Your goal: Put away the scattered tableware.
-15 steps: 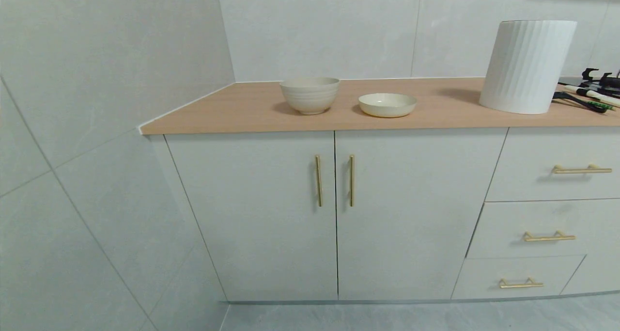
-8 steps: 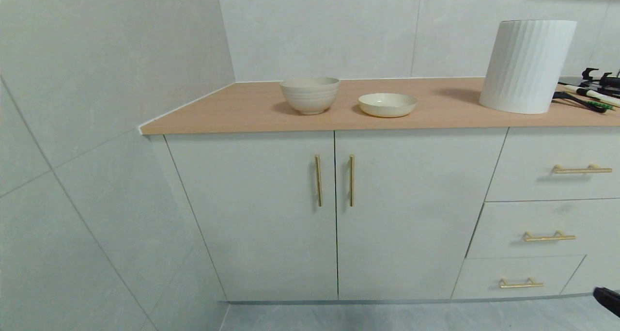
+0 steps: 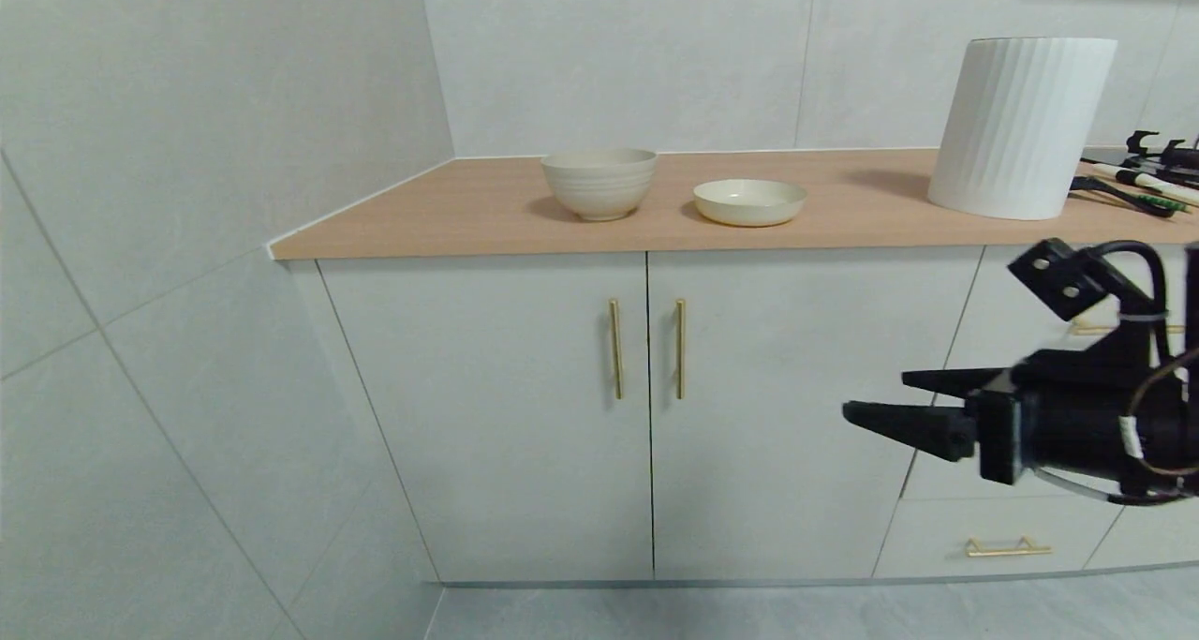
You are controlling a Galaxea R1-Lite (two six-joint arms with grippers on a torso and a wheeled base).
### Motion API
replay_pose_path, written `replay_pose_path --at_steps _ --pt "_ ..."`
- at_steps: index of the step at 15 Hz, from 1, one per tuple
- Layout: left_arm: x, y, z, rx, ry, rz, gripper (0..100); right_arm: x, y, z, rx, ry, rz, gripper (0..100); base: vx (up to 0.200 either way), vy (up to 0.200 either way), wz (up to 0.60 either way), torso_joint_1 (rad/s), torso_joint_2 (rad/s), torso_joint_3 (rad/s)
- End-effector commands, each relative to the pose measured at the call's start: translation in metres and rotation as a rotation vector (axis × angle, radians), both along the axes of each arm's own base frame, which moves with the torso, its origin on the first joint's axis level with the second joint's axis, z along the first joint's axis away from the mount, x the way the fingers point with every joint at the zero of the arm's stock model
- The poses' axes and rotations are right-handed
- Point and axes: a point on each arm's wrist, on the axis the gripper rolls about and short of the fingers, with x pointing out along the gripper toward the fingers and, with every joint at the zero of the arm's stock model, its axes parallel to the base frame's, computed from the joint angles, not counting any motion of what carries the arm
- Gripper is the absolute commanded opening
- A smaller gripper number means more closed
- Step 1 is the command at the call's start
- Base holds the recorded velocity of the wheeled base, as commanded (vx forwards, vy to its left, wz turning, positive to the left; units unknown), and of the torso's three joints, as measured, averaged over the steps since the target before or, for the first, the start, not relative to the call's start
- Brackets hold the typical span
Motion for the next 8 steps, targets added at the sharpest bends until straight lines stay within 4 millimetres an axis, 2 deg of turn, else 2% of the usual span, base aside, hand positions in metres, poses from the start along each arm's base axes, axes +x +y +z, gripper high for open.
replay_pose_path --at_steps 1,4,8 --pt "0.0 0.0 0.0 0.001 0.0 -0.001 100 0.047 0.041 -0.015 0.017 0.095 0.041 100 0.0 0.0 0.0 0.0 0.0 0.0" --pt "0.0 0.0 0.0 0.0 0.0 0.001 100 0.083 0.061 -0.021 0.028 0.112 0.042 100 0.0 0.0 0.0 0.0 0.0 0.0" --pt "0.0 0.0 0.0 0.0 0.0 0.001 100 0.123 0.086 -0.049 0.035 0.18 0.025 100 0.0 0.0 0.0 0.0 0.0 0.0"
